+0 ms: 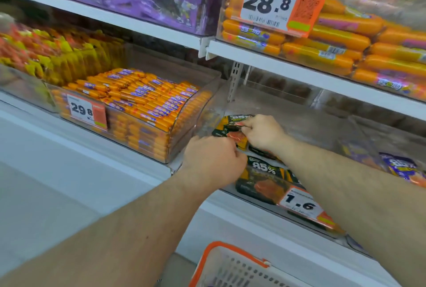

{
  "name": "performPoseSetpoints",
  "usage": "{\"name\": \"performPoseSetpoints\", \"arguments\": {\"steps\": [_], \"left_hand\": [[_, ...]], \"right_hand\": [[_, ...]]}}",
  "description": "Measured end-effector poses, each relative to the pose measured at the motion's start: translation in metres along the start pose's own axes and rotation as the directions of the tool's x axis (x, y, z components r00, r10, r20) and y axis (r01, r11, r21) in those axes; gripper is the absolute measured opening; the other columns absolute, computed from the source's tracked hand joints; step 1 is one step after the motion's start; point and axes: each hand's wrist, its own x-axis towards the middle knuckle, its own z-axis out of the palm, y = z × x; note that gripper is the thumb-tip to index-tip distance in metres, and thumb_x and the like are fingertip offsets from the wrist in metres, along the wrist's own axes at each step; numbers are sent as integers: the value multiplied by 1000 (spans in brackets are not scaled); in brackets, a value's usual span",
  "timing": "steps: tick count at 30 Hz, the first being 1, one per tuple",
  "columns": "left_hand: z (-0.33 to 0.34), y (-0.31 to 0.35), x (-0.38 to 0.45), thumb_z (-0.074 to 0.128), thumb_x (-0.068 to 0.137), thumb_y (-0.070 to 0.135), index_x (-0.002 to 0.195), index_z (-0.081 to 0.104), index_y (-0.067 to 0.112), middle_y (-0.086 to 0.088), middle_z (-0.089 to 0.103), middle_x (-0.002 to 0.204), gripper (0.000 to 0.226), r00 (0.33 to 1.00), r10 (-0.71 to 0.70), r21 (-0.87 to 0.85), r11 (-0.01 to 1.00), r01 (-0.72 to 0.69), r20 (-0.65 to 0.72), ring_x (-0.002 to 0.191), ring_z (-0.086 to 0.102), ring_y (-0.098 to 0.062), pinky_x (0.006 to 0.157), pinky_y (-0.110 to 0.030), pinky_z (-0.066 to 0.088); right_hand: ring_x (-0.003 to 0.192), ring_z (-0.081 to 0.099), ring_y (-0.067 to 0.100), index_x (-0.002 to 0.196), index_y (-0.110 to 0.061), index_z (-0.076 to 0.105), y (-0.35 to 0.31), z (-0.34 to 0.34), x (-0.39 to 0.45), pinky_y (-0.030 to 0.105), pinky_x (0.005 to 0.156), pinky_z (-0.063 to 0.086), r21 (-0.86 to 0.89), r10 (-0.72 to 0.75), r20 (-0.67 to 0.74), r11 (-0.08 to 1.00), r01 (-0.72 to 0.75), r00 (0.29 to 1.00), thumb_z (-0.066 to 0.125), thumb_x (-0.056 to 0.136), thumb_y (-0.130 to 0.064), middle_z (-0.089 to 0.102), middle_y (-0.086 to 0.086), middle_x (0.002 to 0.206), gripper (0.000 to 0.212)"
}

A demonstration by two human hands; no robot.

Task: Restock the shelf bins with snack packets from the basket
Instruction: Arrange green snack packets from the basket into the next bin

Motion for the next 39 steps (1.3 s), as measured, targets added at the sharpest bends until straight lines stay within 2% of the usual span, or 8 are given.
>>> {"name": "performPoseSetpoints", "arguments": {"steps": [3, 8, 18, 23, 29, 32, 36, 39], "left_hand": [[0, 5, 1, 43, 91, 36, 84, 61, 19, -2, 64, 79, 25, 999, -35, -18, 999, 34, -3, 87, 60, -27, 84, -34, 35], [0, 7, 1, 43, 89, 34, 81, 55, 20, -6, 69, 87, 20, 998, -63, -35, 997, 63, -7, 90, 62, -28, 88, -34, 35], [1, 8, 0, 46, 89, 36, 97, 63, 24, -1, 69, 88, 22, 997, -54, -57, 997, 51, -51, 91, 63, -24, 87, -33, 35], [4, 8, 0, 54, 86, 33, 116, 60, 26, 1, 68, 108, 32, 981, -21, -88, 996, 5, -192, 102, 62, -25, 84, -34, 42], [6, 39, -15, 51, 68, 25, 95, 58, 15, -2, 61, 92, 30, 911, 159, -159, 959, -234, -380, 84, 58, -28, 66, -36, 44], [12, 64, -30, 55, 77, 21, 86, 46, 20, 9, 47, 80, 13, 938, 199, -236, 934, -269, -283, 76, 47, -21, 62, -33, 31], [28, 97, -47, 57, 81, 23, 86, 51, 23, 2, 60, 85, 8, 921, 390, -256, 891, -374, 14, 85, 58, -30, 64, -34, 42], [56, 109, -59, 52, 78, 23, 90, 58, 26, -1, 66, 93, 14, 768, 520, -220, 854, -471, 373, 92, 61, -28, 70, -33, 48]], "right_hand": [[102, 61, 33, 105, -14, 70, 0, 18, 14, 40, 85, 54, -134, -24, 83, 990, 35, 996, 42, 103, -30, 68, 12, 110, 32], [118, 54, 31, 132, -24, 60, 0, 24, 21, 39, 94, 50, -284, -41, 145, 955, 82, 989, 35, 105, -34, 59, 6, 135, 38], [118, 54, 26, 145, -39, 45, -4, 12, 16, 40, 96, 51, -202, -15, 258, 977, 69, 966, 44, 93, -23, 50, 2, 146, 54], [98, 60, 25, 119, -28, 70, 6, -2, -6, 37, 84, 55, -9, -9, 68, 1000, 10, 998, 50, 91, -17, 66, 2, 124, 36], [81, 61, 25, 68, -20, 66, 20, -24, -71, 32, 73, 52, 107, -57, -323, 990, 96, 945, 48, 84, -4, 70, 4, 82, 29], [70, 59, 34, 66, -9, 64, 33, -27, -106, 38, 64, 50, 72, -128, -561, 977, 202, 818, 40, 77, -13, 65, 10, 67, 27], [55, 54, 30, 58, -7, 57, 62, -11, -173, 33, 54, 42, -35, -252, -818, 919, 392, 516, 39, 69, -12, 55, 9, 57, 21], [54, 51, 28, 58, -7, 57, 91, 38, -229, 32, 53, 37, 12, -241, -782, 916, 401, 575, 41, 69, -9, 53, 9, 57, 20]]}}
